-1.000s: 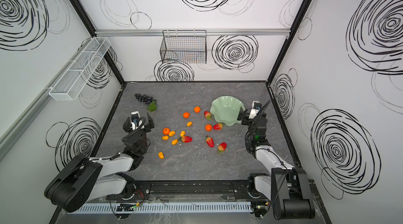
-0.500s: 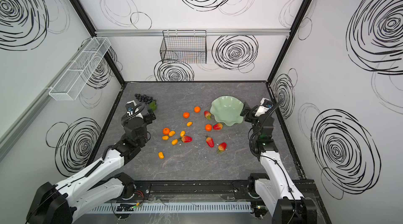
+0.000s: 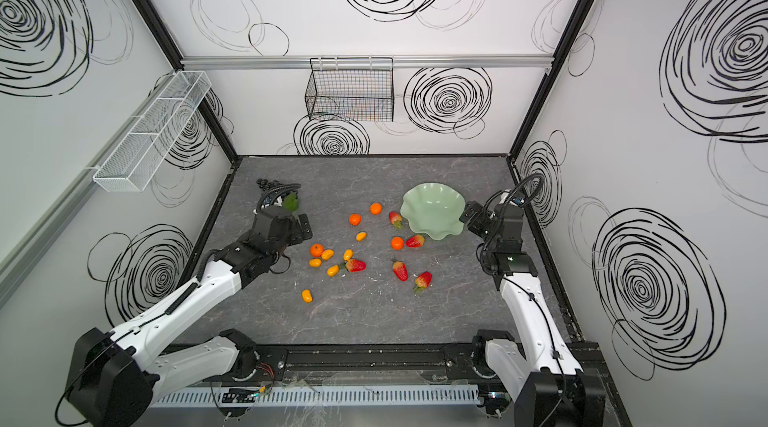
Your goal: Place and organize the fake fruits in the fruit bowl
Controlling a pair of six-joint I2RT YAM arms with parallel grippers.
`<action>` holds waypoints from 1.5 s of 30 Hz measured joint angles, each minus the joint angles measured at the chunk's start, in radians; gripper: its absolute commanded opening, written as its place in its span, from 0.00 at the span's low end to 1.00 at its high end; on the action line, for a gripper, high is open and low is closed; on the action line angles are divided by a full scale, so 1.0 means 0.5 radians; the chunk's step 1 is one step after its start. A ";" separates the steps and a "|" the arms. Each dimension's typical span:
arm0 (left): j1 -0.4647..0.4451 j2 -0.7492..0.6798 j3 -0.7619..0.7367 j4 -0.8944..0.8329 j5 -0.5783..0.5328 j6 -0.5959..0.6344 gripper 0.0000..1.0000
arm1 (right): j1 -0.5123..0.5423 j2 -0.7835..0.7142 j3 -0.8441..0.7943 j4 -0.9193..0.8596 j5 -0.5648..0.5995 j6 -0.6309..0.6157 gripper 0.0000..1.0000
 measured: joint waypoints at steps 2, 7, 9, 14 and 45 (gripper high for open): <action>0.011 0.033 0.022 -0.031 0.099 -0.020 0.99 | -0.013 0.074 0.064 -0.105 -0.040 0.000 1.00; 0.029 -0.027 -0.106 0.096 0.325 -0.102 0.99 | -0.040 0.282 0.192 -0.331 -0.163 0.000 1.00; 0.031 -0.078 -0.210 0.195 0.436 -0.151 0.99 | -0.042 0.369 0.232 -0.397 -0.210 0.000 0.98; -0.030 -0.056 -0.288 0.376 0.658 -0.230 0.99 | -0.042 0.601 0.307 -0.488 -0.311 0.002 0.90; -0.739 0.341 -0.204 0.887 0.813 -0.194 0.99 | 0.204 1.219 0.662 -0.378 -0.581 0.121 0.60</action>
